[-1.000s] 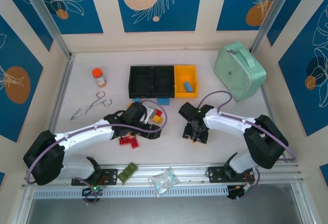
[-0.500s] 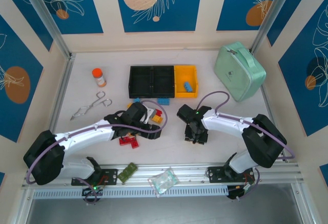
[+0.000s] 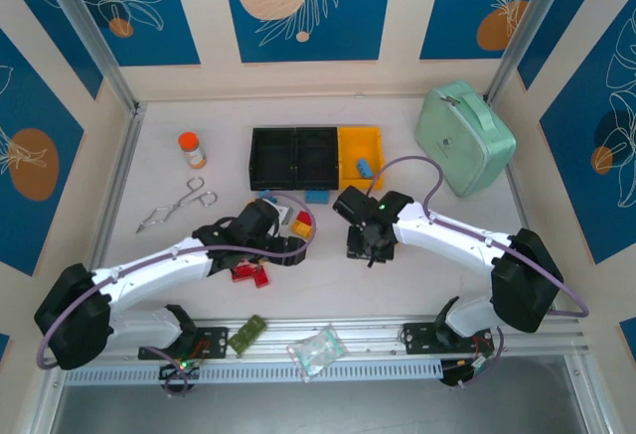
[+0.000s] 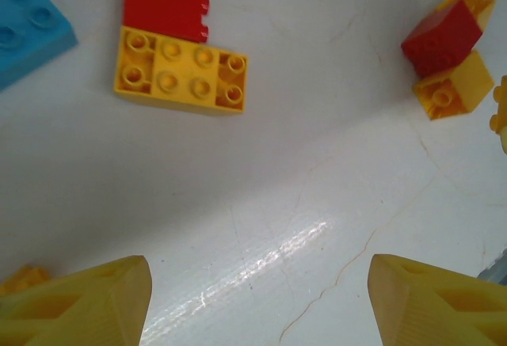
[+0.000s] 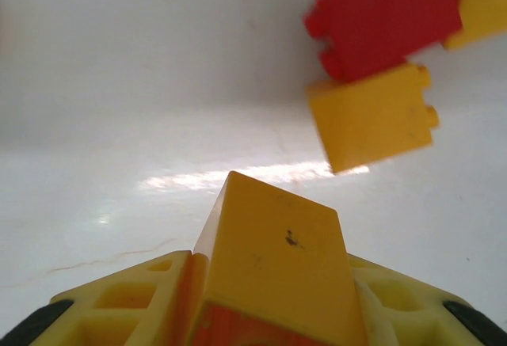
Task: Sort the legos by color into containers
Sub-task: Pick up the lego from the bottom-center of the table, then place the lego in the container.
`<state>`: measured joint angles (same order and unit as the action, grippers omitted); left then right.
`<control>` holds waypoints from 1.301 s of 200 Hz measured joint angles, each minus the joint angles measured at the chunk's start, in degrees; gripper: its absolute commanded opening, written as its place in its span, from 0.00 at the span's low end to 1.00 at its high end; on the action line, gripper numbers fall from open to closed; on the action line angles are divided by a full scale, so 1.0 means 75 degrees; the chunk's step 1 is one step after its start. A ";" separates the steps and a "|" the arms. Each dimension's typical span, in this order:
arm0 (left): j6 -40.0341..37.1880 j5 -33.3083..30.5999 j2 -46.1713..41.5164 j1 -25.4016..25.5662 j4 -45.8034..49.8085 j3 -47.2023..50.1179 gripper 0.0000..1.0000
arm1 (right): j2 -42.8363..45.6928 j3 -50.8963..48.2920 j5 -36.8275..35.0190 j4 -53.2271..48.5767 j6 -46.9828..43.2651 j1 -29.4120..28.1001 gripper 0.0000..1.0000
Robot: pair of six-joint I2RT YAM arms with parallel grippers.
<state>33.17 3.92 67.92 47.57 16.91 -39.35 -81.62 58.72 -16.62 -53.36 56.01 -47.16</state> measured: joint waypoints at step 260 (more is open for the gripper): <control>0.0723 -0.0134 -0.1842 -0.2229 0.0901 0.0466 0.74 | -0.7324 0.9171 0.0277 -0.0673 -0.2690 0.1853 0.43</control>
<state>38.59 2.92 54.11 30.85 23.66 -35.86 -136.55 127.50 -14.55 -58.41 35.83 -33.26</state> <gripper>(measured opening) 0.738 0.418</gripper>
